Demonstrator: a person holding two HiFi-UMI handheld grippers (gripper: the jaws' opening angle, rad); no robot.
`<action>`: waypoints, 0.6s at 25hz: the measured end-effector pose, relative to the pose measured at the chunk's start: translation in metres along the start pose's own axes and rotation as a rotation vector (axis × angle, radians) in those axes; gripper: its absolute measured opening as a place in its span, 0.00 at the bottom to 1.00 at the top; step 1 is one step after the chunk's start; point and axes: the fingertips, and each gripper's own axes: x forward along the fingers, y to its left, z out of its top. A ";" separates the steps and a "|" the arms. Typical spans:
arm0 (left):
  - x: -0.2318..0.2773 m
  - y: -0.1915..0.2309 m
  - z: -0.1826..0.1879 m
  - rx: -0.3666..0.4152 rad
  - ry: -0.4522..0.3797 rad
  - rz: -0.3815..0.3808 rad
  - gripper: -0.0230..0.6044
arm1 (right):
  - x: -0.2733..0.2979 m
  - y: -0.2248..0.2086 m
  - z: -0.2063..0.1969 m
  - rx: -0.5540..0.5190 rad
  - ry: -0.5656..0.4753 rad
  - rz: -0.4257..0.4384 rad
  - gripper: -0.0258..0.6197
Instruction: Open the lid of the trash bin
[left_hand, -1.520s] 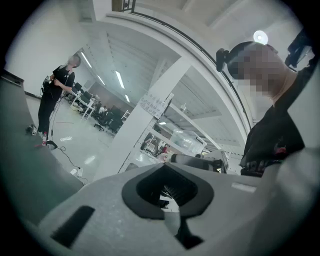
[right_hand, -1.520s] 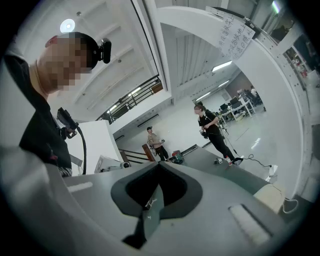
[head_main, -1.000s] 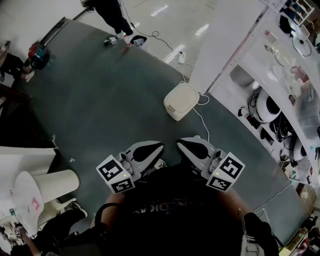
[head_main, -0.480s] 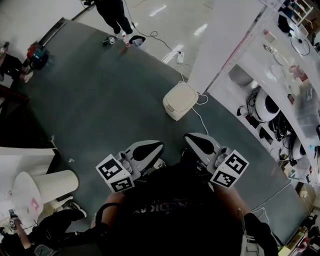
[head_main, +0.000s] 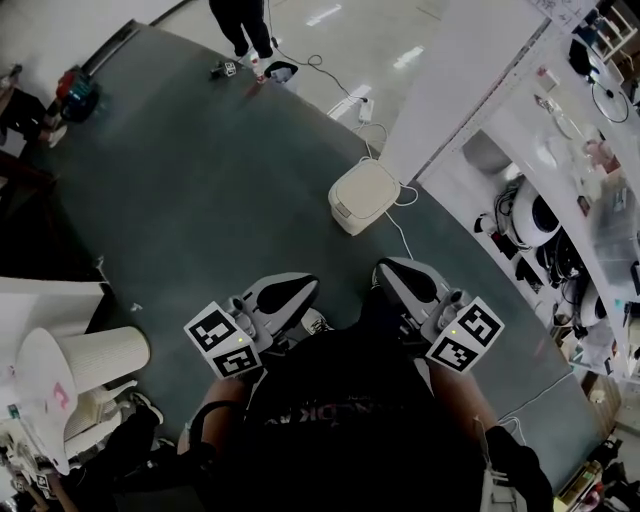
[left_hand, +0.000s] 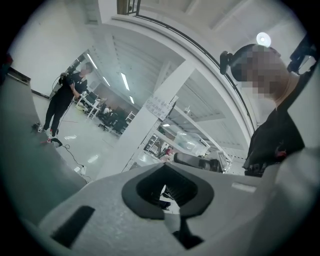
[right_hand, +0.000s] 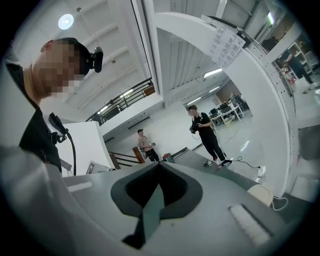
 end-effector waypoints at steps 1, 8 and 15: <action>0.001 0.002 -0.001 -0.002 -0.001 0.007 0.04 | -0.001 -0.004 0.001 -0.003 0.002 -0.002 0.05; 0.016 0.023 0.006 0.006 -0.030 0.090 0.04 | 0.008 -0.044 0.024 -0.014 0.018 0.013 0.05; 0.048 0.059 0.010 -0.018 -0.021 0.170 0.04 | 0.028 -0.088 0.046 -0.029 0.074 0.046 0.05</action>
